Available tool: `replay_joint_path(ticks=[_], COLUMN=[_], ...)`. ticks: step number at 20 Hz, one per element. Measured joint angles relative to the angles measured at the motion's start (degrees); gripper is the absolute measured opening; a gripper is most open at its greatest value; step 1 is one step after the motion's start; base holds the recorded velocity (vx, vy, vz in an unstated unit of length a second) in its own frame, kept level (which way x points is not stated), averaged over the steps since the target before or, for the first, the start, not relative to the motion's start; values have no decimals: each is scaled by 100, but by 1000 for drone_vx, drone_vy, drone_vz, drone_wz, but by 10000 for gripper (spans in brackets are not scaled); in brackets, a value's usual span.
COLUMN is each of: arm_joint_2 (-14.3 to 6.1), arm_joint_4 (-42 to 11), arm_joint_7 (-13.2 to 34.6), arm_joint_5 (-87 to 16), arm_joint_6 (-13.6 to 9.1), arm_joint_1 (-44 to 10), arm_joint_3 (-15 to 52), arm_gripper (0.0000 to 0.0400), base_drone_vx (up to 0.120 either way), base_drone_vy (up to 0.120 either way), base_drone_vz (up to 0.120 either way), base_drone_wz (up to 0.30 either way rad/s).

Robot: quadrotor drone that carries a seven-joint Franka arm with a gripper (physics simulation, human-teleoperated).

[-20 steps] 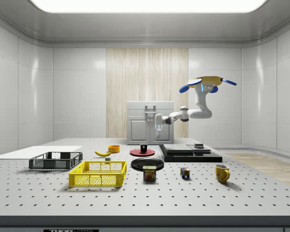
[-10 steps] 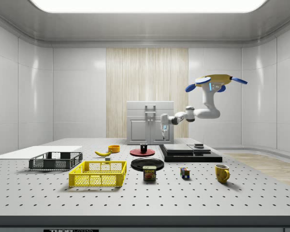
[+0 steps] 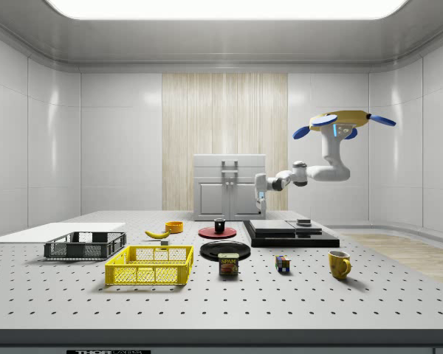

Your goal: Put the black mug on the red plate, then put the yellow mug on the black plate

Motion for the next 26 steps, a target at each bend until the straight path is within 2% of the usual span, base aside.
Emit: replay_joint_path(ticks=[26], arm_joint_2=[-3], arm_joint_4=[0], arm_joint_7=[0], arm_joint_5=[1], arm_joint_6=[2], arm_joint_1=[0], arm_joint_3=[-1], arm_gripper=[400], base_drone_vx=[-120], base_drone_vy=[120], base_drone_vz=[0], base_drone_wz=[0])
